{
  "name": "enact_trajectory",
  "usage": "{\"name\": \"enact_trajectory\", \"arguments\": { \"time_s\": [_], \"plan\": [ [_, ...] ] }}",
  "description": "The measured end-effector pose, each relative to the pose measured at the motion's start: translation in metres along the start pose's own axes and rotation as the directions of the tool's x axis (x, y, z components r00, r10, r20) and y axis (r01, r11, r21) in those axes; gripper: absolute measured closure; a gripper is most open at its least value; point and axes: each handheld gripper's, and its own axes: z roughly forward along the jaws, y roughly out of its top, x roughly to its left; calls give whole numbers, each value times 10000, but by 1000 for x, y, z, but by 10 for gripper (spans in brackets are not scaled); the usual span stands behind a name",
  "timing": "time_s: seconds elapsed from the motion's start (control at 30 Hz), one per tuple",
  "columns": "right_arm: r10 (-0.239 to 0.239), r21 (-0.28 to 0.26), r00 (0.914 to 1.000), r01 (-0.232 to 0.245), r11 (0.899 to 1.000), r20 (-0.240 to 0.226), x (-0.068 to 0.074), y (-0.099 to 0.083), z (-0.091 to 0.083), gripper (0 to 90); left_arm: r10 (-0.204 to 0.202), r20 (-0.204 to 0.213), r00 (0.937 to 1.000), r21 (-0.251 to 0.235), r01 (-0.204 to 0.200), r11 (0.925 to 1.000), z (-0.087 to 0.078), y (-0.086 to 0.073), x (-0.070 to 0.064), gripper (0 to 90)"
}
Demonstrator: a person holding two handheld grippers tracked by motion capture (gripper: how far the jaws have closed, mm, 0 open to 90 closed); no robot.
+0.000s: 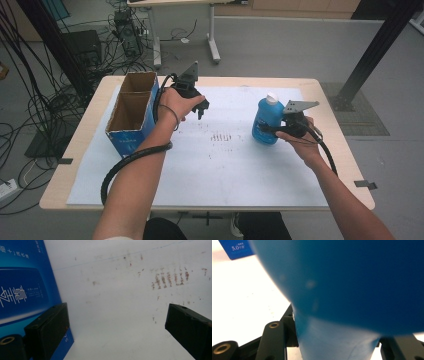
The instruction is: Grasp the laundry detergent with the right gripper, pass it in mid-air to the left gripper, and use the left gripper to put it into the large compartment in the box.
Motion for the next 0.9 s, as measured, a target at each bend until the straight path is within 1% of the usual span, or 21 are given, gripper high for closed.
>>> {"name": "enact_trajectory", "arguments": {
  "time_s": [0.1, 0.13, 0.17, 0.2, 0.37, 0.43, 0.57, 0.6, 0.63, 0.67, 0.73, 0.8, 0.83, 0.87, 0.9],
  "plan": [
    [25, 287, 9995, -34, 9996, 317, 5, 8, -10, 447, 197, 46, 9998, -88, -197, 9998, -7, -2, -2, 58],
    [69, 422, 9993, -85, 9991, 379, 6, 11, -14, 447, 273, 60, 9996, -134, -273, 9995, -10, -3, -2, 58],
    [69, 422, 9993, -85, 9991, 379, 6, 11, -14, 447, 273, 60, 9996, -134, -273, 9995, -10, -3, -2, 58],
    [26, 627, 9986, -59, 9980, 525, 10, 18, -22, 447, 419, 77, 9991, -204, -418, 9989, -16, -5, -3, 58],
    [9, 917, 9972, -78, 9958, 751, 26, 41, -45, 446, 826, 112, 9965, -410, -821, 9958, -33, -8, -4, 58],
    [41, 872, 9971, -108, 9961, 762, 35, 53, -55, 446, 1028, 118, 9946, -431, -1022, 9938, -40, -10, -4, 58],
    [51, 777, 9986, -93, 9969, 533, 55, 80, -73, 445, 1392, 266, 9899, -640, -1373, 9885, -56, -14, -2, 57],
    [50, 754, 9990, -84, 9971, 443, 60, 86, -76, 445, 1614, 288, 9865, -692, -1591, 9848, -62, -15, -2, 57],
    [50, 754, 9990, -84, 9971, 443, 60, 86, -76, 445, 1614, 288, 9865, -692, -1591, 9848, -62, -15, -2, 58],
    [144, 664, 9997, -155, 9977, 173, 68, 96, -81, 444, 1850, 282, 9823, -765, -1824, 9802, -69, -17, -2, 58],
    [239, 519, 9996, -232, 9984, -135, 73, 105, -83, 444, 2168, 279, 9758, -861, -2137, 9731, -77, -20, -2, 58],
    [348, 415, 9986, -332, 9986, -404, 75, 111, -83, 444, 2449, 271, 9692, -878, -2418, 9663, -84, -21, -2, 57],
    [367, 357, 9979, -348, 9988, -529, 76, 114, -81, 444, 2698, 200, 9627, -876, -2672, 9597, -88, -22, -1, 57],
    [380, 341, 9974, -360, 9988, -606, 76, 115, -78, 444, 2698, 200, 9627, -876, -2672, 9597, -88, -22, -1, 57],
    [374, 350, 9967, -349, 9988, -719, 76, 117, -74, 444, 2918, 166, 9563, -869, -2894, 9533, -93, -23, -1, 59]
  ]
}}
